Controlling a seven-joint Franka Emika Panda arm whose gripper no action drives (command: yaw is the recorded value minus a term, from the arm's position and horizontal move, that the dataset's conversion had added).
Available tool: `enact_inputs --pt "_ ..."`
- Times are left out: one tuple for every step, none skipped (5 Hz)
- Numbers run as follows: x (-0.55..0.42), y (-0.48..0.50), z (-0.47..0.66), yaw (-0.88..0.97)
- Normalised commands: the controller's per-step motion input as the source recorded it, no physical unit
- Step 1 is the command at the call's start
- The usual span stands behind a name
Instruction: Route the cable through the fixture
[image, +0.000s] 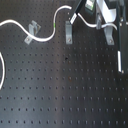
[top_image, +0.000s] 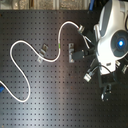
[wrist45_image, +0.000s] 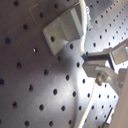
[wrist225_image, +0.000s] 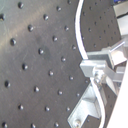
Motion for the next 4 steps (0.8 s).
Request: enact_inputs --pt "-0.299 -0.056 0.15 -0.01" --pt "-0.423 0.017 0.09 0.0" --pt "-0.266 0.08 0.2 0.0" --pt "-0.266 0.146 0.19 0.0"
